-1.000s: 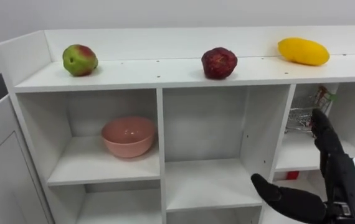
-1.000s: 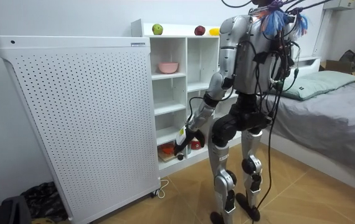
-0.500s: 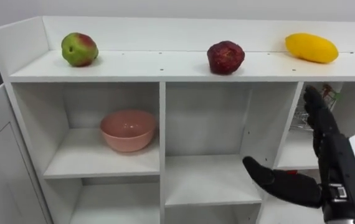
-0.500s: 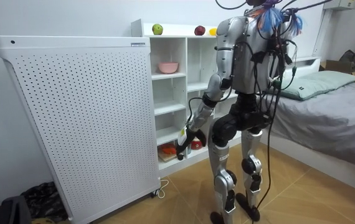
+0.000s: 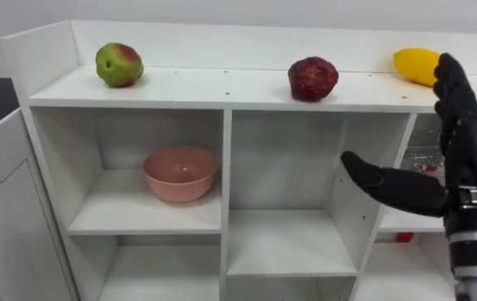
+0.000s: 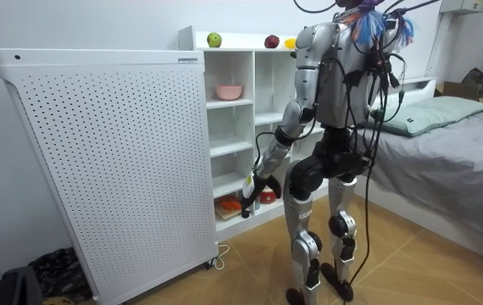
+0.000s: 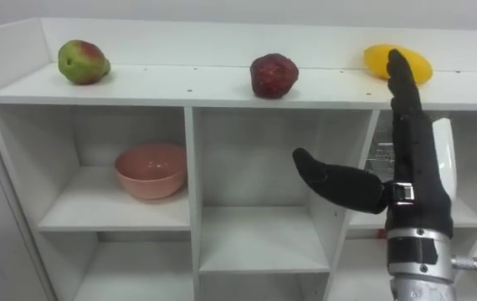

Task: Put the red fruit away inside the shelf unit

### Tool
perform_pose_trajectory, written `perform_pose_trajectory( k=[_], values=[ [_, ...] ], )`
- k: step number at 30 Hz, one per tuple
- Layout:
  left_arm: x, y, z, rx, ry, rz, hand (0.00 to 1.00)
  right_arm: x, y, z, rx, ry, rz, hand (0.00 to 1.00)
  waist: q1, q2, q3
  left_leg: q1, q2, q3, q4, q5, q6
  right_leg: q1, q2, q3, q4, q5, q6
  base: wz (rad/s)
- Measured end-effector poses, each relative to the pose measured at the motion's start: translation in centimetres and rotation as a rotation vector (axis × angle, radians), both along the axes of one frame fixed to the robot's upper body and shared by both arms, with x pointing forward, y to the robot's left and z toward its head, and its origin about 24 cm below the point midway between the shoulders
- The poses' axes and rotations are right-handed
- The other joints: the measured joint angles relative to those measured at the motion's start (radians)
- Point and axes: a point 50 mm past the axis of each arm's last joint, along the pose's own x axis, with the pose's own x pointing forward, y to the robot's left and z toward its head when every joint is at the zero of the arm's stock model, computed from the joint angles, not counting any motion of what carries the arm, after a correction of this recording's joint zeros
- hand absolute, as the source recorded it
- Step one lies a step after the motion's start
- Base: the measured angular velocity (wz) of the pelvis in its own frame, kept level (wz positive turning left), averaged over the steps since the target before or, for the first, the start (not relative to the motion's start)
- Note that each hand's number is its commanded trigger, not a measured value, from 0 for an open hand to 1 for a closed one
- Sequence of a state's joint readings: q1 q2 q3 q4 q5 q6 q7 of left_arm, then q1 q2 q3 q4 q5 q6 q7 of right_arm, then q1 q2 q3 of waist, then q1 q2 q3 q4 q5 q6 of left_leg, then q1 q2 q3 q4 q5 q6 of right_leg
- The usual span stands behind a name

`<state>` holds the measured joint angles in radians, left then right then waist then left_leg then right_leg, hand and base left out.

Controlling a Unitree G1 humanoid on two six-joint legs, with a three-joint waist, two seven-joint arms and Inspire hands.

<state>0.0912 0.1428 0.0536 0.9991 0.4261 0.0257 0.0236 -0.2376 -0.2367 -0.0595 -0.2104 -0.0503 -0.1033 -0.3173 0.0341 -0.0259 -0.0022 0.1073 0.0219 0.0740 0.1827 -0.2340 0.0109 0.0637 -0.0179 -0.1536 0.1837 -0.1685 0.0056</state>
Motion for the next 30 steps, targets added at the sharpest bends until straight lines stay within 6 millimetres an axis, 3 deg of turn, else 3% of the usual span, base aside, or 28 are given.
perform_pose_trajectory(
  k=[5, 9, 19, 30],
  values=[
    [0.6, 0.1, 0.1, -0.005, -0.001, -0.006, 0.00, 0.4, 0.0, 0.7, 0.076, -0.017, 0.035, 0.00, 0.001, -0.011, -0.0023, 0.001, 0.000, 0.001, 0.000, 0.000, 0.000, 0.003, 0.000, 0.000, -0.002, 0.000, 0.000, 0.00],
    [0.7, 0.1, 0.1, -0.014, 0.009, -0.011, 0.00, 0.6, 0.0, 0.6, 0.088, -0.009, 0.039, 0.00, 0.007, -0.017, 0.0004, -0.002, 0.000, -0.003, 0.000, 0.000, 0.000, 0.005, 0.000, -0.002, -0.002, 0.000, 0.000, 0.00],
    [1.5, 0.1, 0.3, -0.037, 0.017, -0.016, 0.00, 2.5, -0.5, -0.6, 0.120, 0.093, 0.037, 0.00, 0.007, -0.006, 0.0087, -0.010, 0.000, -0.007, 0.007, 0.001, -0.001, 0.003, -0.001, -0.011, 0.000, 0.000, -0.001, 0.02],
    [3.1, 0.3, 0.8, -0.042, -0.005, -0.036, 0.00, 4.5, -0.1, 0.6, 0.099, 0.108, 0.058, 0.00, 0.006, -0.003, 0.0060, -0.011, 0.000, -0.021, 0.009, 0.001, -0.002, 0.001, 0.000, -0.018, -0.001, 0.000, -0.001, 0.02]
  ],
)
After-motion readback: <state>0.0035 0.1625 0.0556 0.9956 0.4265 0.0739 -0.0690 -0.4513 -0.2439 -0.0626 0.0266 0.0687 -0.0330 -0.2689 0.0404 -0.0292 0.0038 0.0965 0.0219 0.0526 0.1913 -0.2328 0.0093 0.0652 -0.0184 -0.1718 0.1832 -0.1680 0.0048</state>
